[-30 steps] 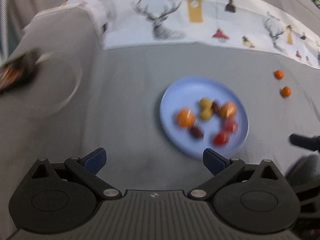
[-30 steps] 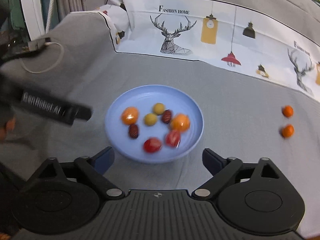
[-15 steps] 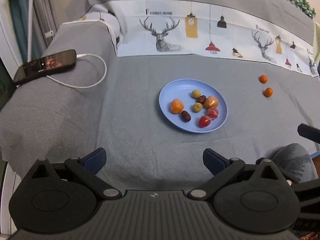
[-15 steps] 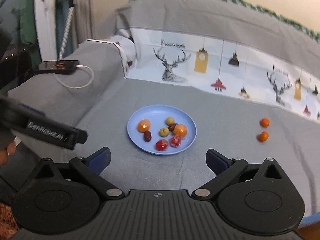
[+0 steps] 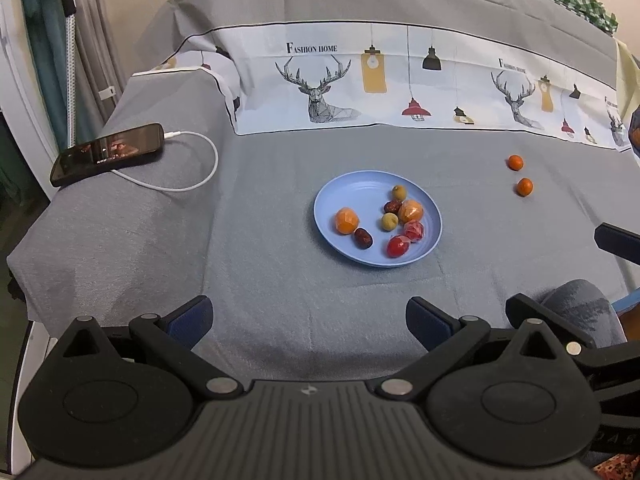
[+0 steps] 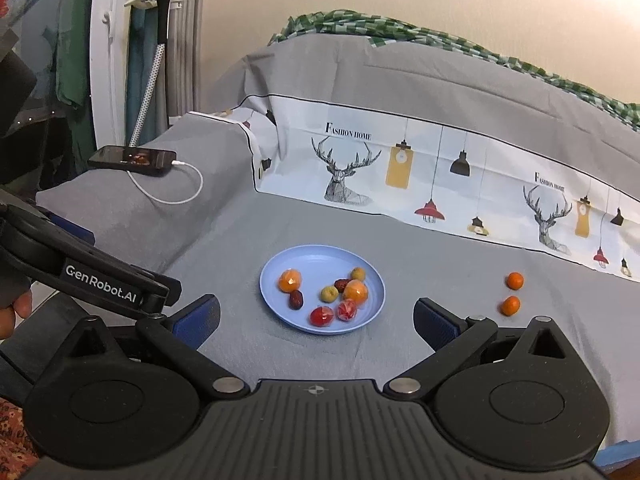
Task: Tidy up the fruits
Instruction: 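Move both tools toward the two remaining mandarins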
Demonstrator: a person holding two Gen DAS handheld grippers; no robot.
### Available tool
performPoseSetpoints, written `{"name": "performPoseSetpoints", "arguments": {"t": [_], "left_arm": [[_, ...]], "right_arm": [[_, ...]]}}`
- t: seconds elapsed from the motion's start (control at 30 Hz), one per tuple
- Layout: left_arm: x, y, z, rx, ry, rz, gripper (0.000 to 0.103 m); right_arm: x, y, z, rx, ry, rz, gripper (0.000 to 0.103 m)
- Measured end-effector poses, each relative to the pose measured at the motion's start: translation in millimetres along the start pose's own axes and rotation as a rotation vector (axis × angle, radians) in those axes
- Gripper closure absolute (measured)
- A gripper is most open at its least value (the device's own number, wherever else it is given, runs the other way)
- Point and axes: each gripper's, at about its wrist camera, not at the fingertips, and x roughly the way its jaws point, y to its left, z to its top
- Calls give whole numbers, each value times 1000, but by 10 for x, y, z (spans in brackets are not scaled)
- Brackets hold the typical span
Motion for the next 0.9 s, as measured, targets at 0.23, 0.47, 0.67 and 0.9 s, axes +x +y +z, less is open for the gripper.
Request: {"name": "performPoseSetpoints", "arguments": {"t": [0.23, 0.47, 0.67, 0.9], "left_arm": [[-1, -8, -5, 7, -1, -2, 0], [99, -24, 0, 14, 33, -10, 0], [324, -38, 42, 21, 92, -11, 0], [606, -336, 285, 58, 117, -11, 0]], "right_arm": [[-26, -18, -7, 6, -3, -3, 1], [21, -34, -3, 22, 15, 0, 1], [149, -247, -3, 105, 27, -50, 1], [405, -1037, -137, 287, 58, -248, 1]]}}
